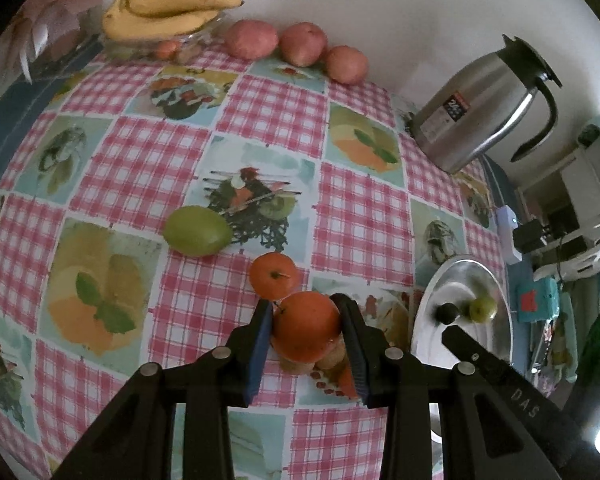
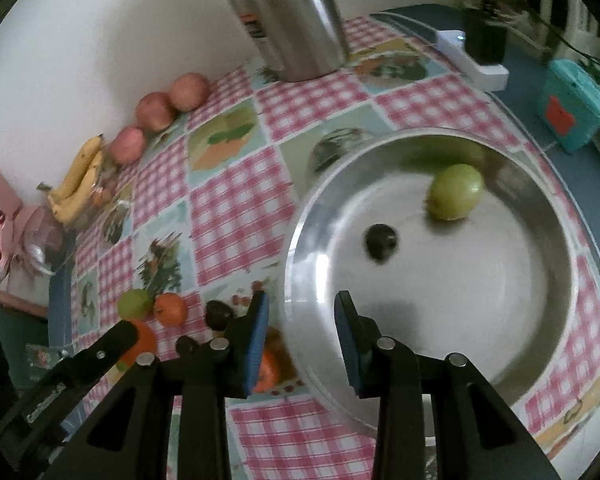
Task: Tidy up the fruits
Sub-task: 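Carry both held tangerines over the steel plate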
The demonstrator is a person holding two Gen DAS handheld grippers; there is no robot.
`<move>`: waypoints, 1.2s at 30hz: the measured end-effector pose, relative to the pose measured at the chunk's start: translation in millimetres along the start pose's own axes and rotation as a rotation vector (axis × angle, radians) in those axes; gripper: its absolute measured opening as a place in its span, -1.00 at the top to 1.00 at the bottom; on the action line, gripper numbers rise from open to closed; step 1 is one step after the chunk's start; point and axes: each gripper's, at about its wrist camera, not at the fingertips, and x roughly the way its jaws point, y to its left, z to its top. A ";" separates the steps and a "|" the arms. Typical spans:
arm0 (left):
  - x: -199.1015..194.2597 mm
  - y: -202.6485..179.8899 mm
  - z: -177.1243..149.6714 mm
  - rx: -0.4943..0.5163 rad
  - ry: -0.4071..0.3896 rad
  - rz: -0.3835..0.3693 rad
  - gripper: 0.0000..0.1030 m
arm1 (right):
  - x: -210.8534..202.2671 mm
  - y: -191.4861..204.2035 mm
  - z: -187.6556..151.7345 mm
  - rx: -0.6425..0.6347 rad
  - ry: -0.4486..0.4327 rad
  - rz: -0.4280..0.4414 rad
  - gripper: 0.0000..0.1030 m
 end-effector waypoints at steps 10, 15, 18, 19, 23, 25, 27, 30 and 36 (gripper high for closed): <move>2.0 6.5 0.9 -0.027 0.011 -0.001 0.26 | 29.0 33.7 -18.2 -0.131 0.130 0.003 0.31; 3.6 7.3 0.9 -0.034 0.017 0.000 0.26 | 41.9 41.1 -25.2 -0.176 0.174 -0.031 0.31; 4.4 7.2 0.9 -0.034 0.019 0.001 0.26 | 44.8 40.4 -26.0 -0.170 0.188 -0.013 0.30; 4.5 7.1 0.9 -0.033 0.019 0.001 0.26 | 46.1 40.2 -26.5 -0.167 0.195 -0.005 0.29; 5.5 6.7 1.1 -0.030 0.021 0.004 0.26 | 51.7 44.4 -29.2 -0.168 0.219 0.022 0.29; 5.8 7.0 0.9 -0.030 0.023 0.005 0.26 | 53.3 46.9 -30.0 -0.174 0.226 0.029 0.29; 6.2 7.0 0.9 -0.029 0.023 0.006 0.26 | 55.6 49.0 -31.2 -0.179 0.234 0.034 0.29; 6.5 7.0 0.9 -0.028 0.025 0.007 0.26 | 59.8 52.4 -32.3 -0.180 0.242 0.044 0.29; 6.7 7.2 0.6 -0.028 0.025 0.007 0.26 | 63.4 54.2 -34.6 -0.188 0.261 0.060 0.29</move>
